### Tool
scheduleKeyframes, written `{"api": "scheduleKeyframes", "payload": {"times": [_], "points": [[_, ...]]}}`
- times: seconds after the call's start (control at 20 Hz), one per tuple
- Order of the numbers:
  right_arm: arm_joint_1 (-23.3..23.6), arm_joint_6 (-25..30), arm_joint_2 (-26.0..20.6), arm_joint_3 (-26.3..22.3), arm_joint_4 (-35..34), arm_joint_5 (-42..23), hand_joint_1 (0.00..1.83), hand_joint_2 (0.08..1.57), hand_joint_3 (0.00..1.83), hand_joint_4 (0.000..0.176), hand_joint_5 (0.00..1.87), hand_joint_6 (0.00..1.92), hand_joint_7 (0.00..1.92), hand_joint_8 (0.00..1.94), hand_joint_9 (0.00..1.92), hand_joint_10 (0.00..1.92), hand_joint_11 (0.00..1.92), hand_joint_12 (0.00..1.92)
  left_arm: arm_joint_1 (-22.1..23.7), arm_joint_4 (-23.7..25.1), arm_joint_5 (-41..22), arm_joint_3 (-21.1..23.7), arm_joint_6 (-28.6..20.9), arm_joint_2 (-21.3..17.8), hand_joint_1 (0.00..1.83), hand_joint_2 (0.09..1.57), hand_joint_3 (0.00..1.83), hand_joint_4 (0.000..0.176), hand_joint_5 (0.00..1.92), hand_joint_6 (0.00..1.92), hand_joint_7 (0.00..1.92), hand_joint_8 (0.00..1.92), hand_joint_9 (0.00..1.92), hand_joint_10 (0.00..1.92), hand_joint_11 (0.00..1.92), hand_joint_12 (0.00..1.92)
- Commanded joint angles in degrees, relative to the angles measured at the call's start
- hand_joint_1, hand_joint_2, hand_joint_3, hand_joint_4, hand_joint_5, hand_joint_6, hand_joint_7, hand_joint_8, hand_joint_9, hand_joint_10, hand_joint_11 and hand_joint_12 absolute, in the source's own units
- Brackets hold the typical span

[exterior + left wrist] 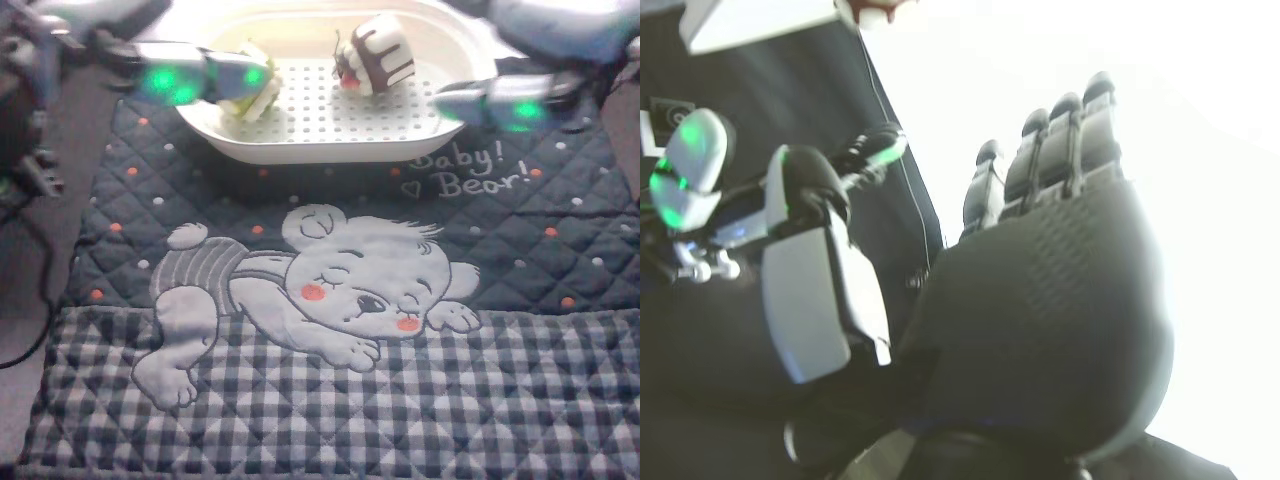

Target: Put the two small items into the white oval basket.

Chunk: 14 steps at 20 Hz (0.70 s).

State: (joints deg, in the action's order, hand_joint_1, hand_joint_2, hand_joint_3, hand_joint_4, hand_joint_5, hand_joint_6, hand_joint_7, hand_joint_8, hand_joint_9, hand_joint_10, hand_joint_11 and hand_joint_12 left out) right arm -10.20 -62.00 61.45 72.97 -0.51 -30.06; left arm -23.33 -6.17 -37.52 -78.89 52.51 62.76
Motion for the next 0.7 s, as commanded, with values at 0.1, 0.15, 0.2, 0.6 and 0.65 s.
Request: {"api": "scheduleKeyframes", "payload": {"times": [0.1,0.15,0.2,0.6,0.65], "points": [[0.6,-0.2,-8.6,-6.8,2.1,-13.2,0.38,1.13,0.00,0.067,0.00,0.00,0.00,0.00,0.00,0.00,0.00,1.65,-1.6,0.5,-15.7,5.1,-0.2,-6.0,0.67,1.07,0.01,0.167,0.00,0.00,0.00,0.00,0.00,0.00,0.00,0.00],[0.6,-0.2,-10.8,-8.9,2.6,-14.5,0.39,1.14,0.00,0.071,0.00,0.00,0.00,0.00,0.00,0.00,0.00,1.67,-2.2,0.7,-17.9,6.8,-0.2,-7.7,0.72,1.08,0.01,0.174,0.00,0.00,0.00,0.00,0.00,0.00,0.05,0.02],[0.6,-0.2,-13.2,-11.2,3.0,-16.6,0.40,1.14,0.00,0.087,0.00,0.00,0.00,0.00,0.00,0.00,0.00,1.67,-3.7,0.9,-21.4,9.4,-0.2,-10.4,0.75,1.08,0.01,0.176,0.00,0.00,0.00,0.00,0.00,0.00,0.03,0.02],[-7.2,3.1,-24.5,-21.3,4.8,-32.6,0.44,1.14,0.01,0.029,0.00,0.00,0.00,0.00,0.01,0.00,0.00,0.99,-20.4,-1.2,-48.5,17.9,-4.6,-17.3,0.79,1.21,0.03,0.142,0.00,0.00,0.00,0.00,0.00,0.00,0.00,0.00],[-10.9,7.1,-25.1,-21.3,4.6,-38.3,0.46,1.17,0.00,0.000,0.00,0.00,0.00,0.00,0.00,0.00,0.00,0.33,-21.4,-0.8,-51.6,18.5,-4.5,-17.3,0.77,1.14,0.00,0.142,0.00,0.00,0.00,0.00,0.00,0.00,0.00,0.00]]}}
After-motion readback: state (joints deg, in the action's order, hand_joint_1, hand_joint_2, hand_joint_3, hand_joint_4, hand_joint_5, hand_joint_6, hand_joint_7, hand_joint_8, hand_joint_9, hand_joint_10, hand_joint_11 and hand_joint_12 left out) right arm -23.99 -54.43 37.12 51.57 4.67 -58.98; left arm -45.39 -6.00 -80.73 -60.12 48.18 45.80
